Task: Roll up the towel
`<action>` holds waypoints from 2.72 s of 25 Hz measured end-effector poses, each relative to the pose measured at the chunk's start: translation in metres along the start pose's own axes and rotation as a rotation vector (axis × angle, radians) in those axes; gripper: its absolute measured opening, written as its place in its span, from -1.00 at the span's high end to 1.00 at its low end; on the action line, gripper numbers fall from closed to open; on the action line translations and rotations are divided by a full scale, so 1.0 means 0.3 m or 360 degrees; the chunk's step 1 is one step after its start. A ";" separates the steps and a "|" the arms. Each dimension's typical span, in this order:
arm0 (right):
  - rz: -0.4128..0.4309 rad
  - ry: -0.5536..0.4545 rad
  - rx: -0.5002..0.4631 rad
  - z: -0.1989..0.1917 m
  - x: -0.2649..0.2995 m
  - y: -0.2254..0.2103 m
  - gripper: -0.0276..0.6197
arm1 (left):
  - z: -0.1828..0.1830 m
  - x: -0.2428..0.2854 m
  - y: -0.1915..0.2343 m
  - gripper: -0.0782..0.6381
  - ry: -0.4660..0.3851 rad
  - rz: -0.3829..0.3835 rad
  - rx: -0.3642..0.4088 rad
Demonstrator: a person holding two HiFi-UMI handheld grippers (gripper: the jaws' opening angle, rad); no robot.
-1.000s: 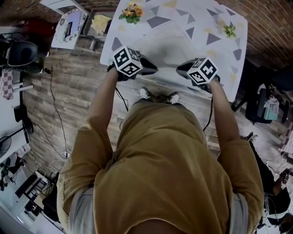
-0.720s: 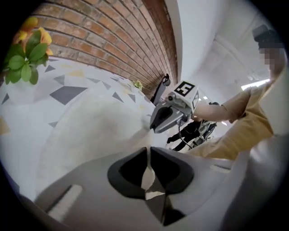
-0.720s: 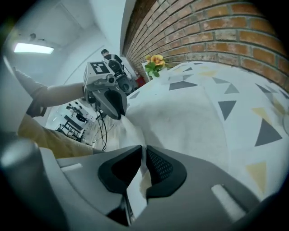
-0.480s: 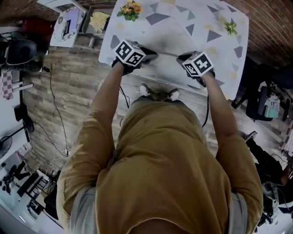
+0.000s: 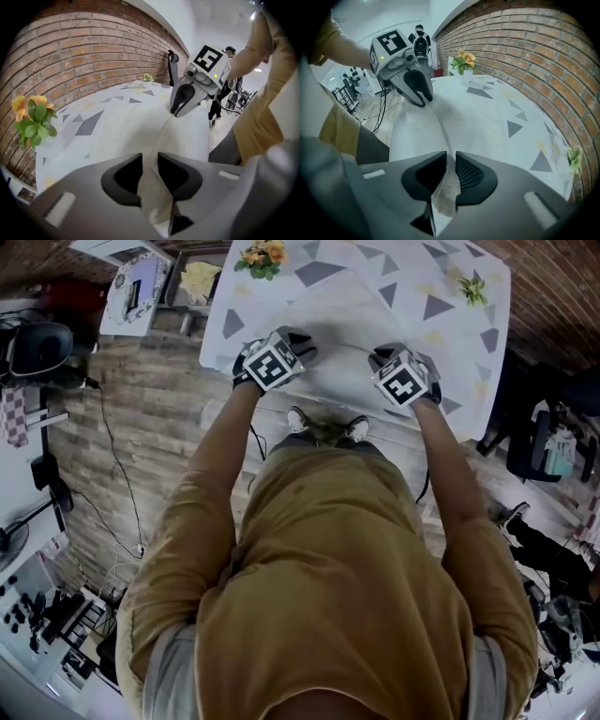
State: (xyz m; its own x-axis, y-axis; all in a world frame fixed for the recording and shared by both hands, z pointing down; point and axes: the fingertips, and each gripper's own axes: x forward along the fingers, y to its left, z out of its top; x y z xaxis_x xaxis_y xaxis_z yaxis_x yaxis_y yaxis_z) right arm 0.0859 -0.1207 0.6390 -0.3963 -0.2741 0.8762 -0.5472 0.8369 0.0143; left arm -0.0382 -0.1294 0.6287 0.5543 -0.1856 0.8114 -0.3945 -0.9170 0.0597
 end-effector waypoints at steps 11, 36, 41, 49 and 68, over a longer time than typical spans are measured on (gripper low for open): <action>-0.0342 -0.0129 -0.0095 0.024 0.008 -0.017 0.79 | -0.014 0.022 0.045 0.33 -0.0031 0.0169 0.0023; -0.0309 -0.0184 -0.0117 -0.033 -0.130 0.058 0.75 | -0.005 -0.159 -0.063 0.26 -0.0394 0.0324 0.0179; -0.0219 -0.0088 -0.0203 -0.075 -0.086 0.092 0.59 | -0.029 -0.080 -0.151 0.26 -0.0271 0.0204 0.0300; -0.0332 0.0110 -0.0679 -0.126 -0.068 0.106 0.55 | -0.063 -0.032 -0.157 0.27 -0.0103 0.0198 0.0403; -0.0337 0.0065 -0.0606 -0.130 -0.066 0.084 0.70 | -0.124 -0.013 -0.156 0.52 0.0061 0.0303 0.0502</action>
State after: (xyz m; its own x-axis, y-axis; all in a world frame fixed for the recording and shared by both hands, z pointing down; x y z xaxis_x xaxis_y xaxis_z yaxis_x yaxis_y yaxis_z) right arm 0.1086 -0.0757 0.6409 -0.2710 -0.4458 0.8531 -0.2993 0.8814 0.3655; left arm -0.0492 -0.0727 0.6445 0.4627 -0.3552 0.8122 -0.2392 -0.9322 -0.2714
